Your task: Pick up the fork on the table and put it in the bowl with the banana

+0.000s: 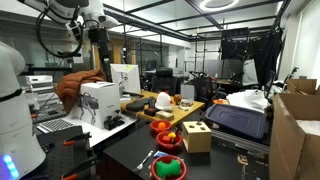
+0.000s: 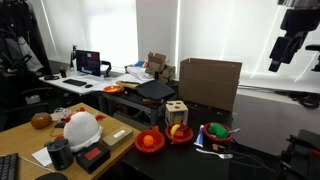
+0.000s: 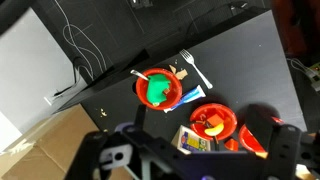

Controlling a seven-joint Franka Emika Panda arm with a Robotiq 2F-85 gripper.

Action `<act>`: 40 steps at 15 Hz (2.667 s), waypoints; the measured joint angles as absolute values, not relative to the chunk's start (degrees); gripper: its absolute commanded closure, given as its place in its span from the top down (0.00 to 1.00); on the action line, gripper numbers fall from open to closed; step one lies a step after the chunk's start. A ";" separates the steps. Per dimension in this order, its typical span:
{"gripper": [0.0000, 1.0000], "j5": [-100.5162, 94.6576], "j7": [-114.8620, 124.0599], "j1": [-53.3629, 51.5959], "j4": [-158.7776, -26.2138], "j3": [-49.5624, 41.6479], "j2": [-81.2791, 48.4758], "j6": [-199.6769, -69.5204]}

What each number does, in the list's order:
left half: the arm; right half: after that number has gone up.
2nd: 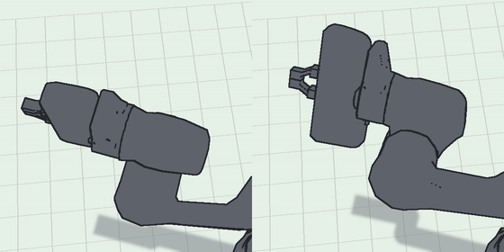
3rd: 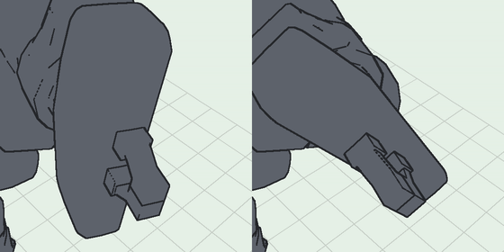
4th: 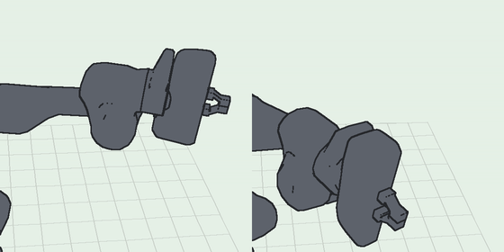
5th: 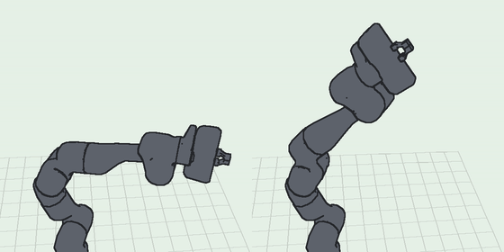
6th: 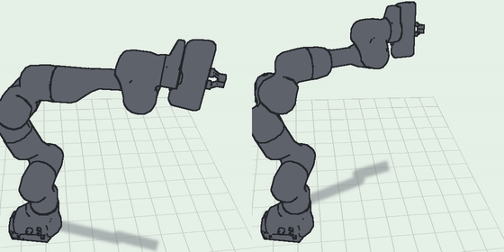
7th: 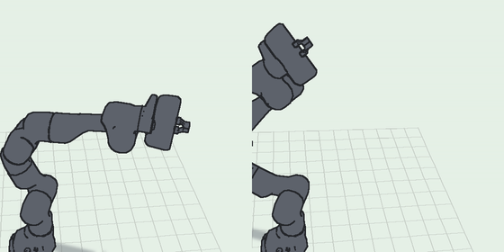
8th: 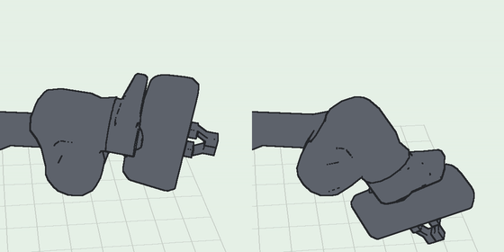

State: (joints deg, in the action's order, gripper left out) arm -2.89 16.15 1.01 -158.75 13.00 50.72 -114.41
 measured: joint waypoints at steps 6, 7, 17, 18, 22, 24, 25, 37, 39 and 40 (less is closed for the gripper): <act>1.00 -2.89 16.15 1.01 -158.75 13.00 50.72 -114.41; 1.00 -2.89 16.15 1.01 -158.75 13.00 50.72 -114.41; 1.00 -2.89 16.15 1.01 -158.75 13.00 50.72 -114.41; 1.00 -2.89 16.15 1.01 -158.75 13.00 50.72 -114.41; 1.00 -3.29 16.15 1.01 -158.54 12.93 50.69 -114.40; 1.00 -4.36 16.04 1.08 -157.69 12.72 50.20 -114.40; 1.00 -4.86 15.76 1.09 -156.86 12.52 49.52 -114.39; 1.00 -8.93 0.01 -0.27 -136.62 8.90 20.49 -114.31; 1.00 -9.10 -2.85 -0.95 -133.18 8.33 15.41 -114.18; 1.00 -9.10 -4.34 -1.32 -131.62 8.01 12.99 -114.09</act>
